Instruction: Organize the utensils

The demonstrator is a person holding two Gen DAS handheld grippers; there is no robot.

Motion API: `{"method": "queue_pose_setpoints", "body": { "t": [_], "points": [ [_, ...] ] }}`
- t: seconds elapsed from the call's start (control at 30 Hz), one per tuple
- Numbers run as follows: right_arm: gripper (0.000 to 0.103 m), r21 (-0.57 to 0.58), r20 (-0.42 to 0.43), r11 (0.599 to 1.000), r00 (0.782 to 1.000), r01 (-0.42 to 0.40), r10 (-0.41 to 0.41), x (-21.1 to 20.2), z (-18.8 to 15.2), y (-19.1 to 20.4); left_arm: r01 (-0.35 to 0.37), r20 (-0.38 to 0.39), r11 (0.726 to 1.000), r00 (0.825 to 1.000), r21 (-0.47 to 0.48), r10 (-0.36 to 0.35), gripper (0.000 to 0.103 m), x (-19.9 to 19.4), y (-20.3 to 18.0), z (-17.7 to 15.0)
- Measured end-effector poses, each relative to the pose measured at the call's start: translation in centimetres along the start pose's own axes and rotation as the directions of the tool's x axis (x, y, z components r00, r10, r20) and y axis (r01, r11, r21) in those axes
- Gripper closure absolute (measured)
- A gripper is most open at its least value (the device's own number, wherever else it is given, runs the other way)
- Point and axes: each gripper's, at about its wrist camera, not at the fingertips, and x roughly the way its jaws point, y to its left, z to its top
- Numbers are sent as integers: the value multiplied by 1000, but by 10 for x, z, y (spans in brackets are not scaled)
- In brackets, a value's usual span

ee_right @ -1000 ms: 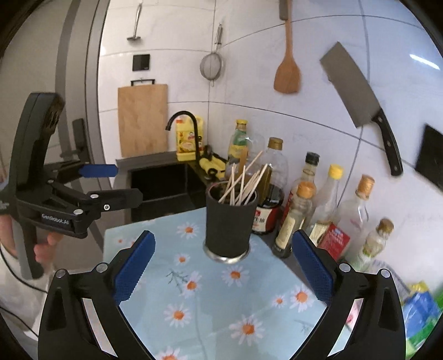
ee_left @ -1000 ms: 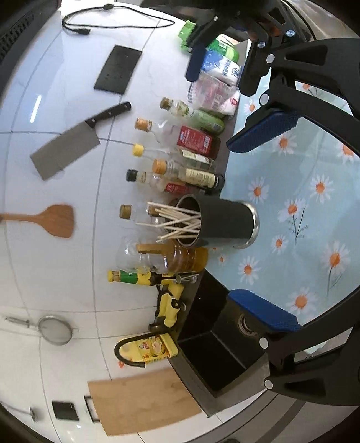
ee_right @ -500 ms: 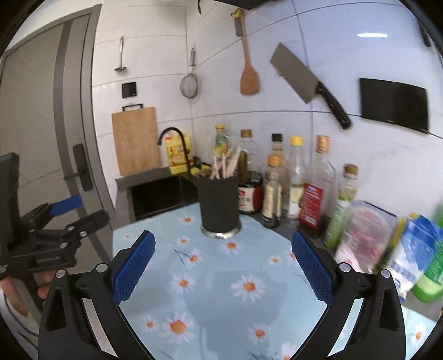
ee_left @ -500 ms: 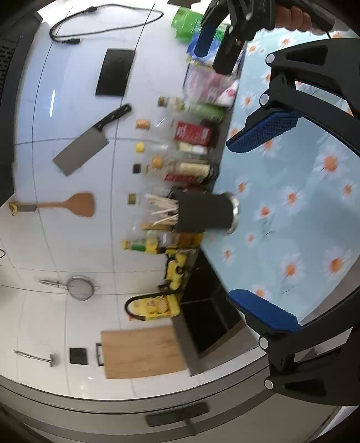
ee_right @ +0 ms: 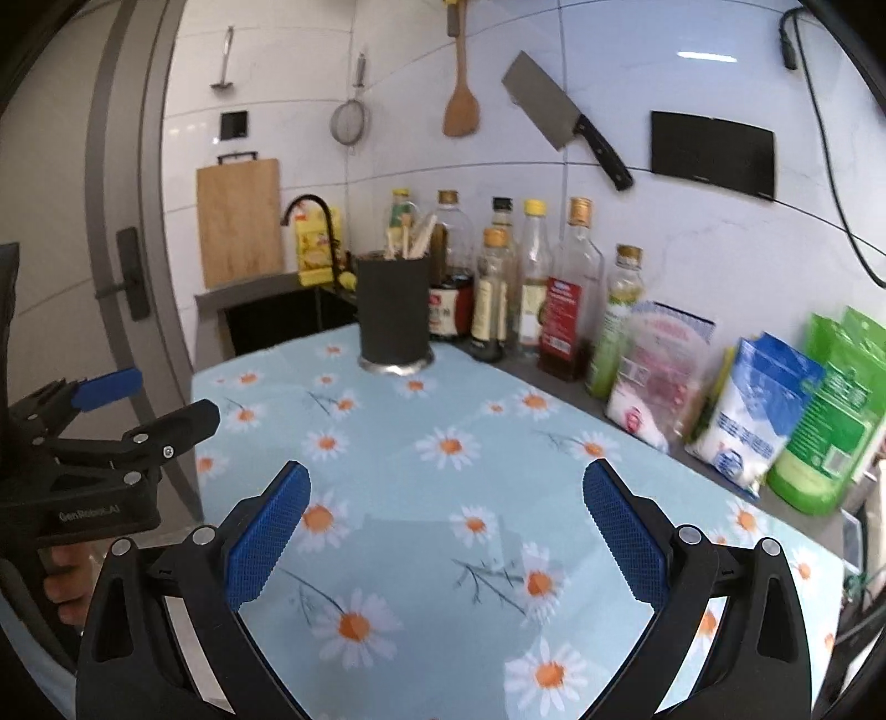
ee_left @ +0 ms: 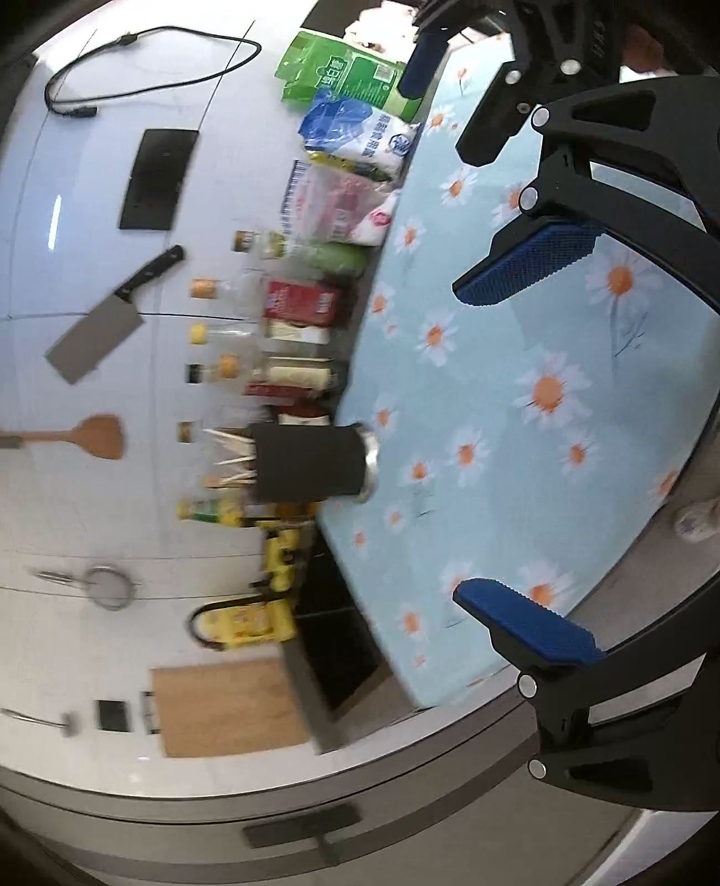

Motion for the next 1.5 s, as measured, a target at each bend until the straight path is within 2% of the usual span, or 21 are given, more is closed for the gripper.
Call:
{"method": "queue_pose_setpoints", "body": {
  "t": [0.27, 0.57, 0.67, 0.77, 1.5],
  "points": [
    [8, 103, -56, 995, 998, -13, 19, -4, -18, -10, 32, -58, 999, 998, -9, -32, 6, 2, -5, -12],
    [8, 73, -40, 996, 998, 45, -42, -17, -21, -4, 58, -78, 998, 995, -2, -58, 6, 2, -7, -12],
    [8, 67, -33, 996, 998, 54, -52, -20, -19, -4, 38, -81, 999, 996, -7, -38, 6, 0, -6, -10],
    [8, 61, -29, 997, 998, 52, -50, -21, -17, -3, 9, -79, 1000, 997, -14, -10, 6, -2, -4, -8],
    [8, -7, -43, 1000, 999, 14, -15, -25, -19, 4, -3, -112, 1000, 994, -19, 1, 6, -3, -6, -9]
  ]
}}
